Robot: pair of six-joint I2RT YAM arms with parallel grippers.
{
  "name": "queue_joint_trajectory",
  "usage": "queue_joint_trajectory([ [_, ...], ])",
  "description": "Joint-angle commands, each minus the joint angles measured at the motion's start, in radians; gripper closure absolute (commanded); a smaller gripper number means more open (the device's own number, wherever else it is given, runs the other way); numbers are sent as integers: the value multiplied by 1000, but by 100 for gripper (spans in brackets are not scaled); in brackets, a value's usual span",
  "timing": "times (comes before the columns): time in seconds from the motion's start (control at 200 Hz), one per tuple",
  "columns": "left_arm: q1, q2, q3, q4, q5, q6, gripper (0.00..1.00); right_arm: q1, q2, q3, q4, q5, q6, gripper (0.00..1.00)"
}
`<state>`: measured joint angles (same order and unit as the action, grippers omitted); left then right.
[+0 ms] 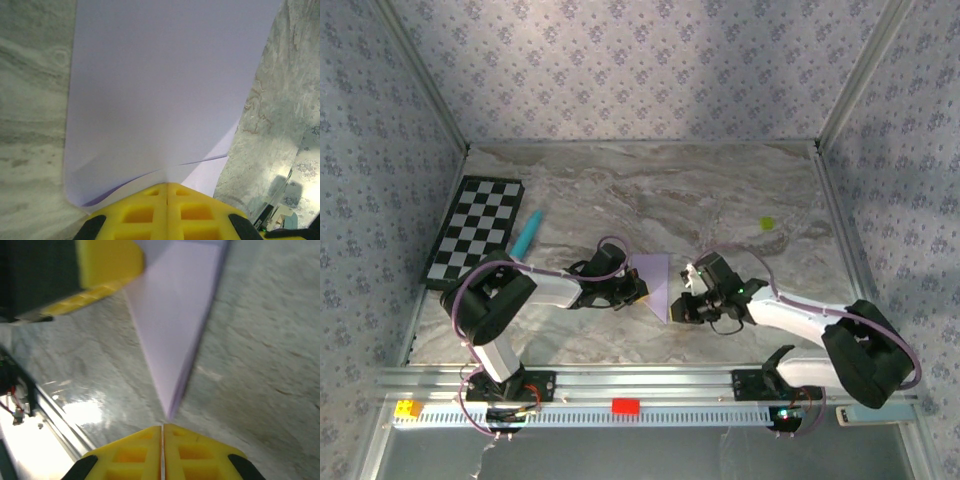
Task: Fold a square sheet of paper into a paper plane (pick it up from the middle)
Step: Third fold the triangle at the center of the table.
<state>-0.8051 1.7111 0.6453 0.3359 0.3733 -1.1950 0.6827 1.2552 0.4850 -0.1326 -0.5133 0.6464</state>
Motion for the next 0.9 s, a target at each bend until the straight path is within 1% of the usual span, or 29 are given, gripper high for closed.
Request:
queue_joint_trajectory([
  [0.0,2,29,4,-82,-33,8,100,-1,47,93,-16,-43,-10,90],
  [0.2,2,33,10,-82,-29,8,100,14,212,187,65,-53,47,91],
  [0.335,2,35,10,-73,-28,8,100,19,298,226,63,-47,58,91],
  [0.43,2,32,11,-72,-26,9,100,19,347,223,61,-50,61,92],
  [0.55,4,22,13,-74,-27,15,100,21,363,173,56,-13,68,94],
  [0.655,11,4,26,-47,-3,15,100,12,372,129,38,22,67,97],
  [0.8,9,-41,96,-145,-11,92,96,1,375,111,57,17,65,99],
  [0.895,0,-57,102,-155,-6,95,95,1,384,128,46,22,60,99],
])
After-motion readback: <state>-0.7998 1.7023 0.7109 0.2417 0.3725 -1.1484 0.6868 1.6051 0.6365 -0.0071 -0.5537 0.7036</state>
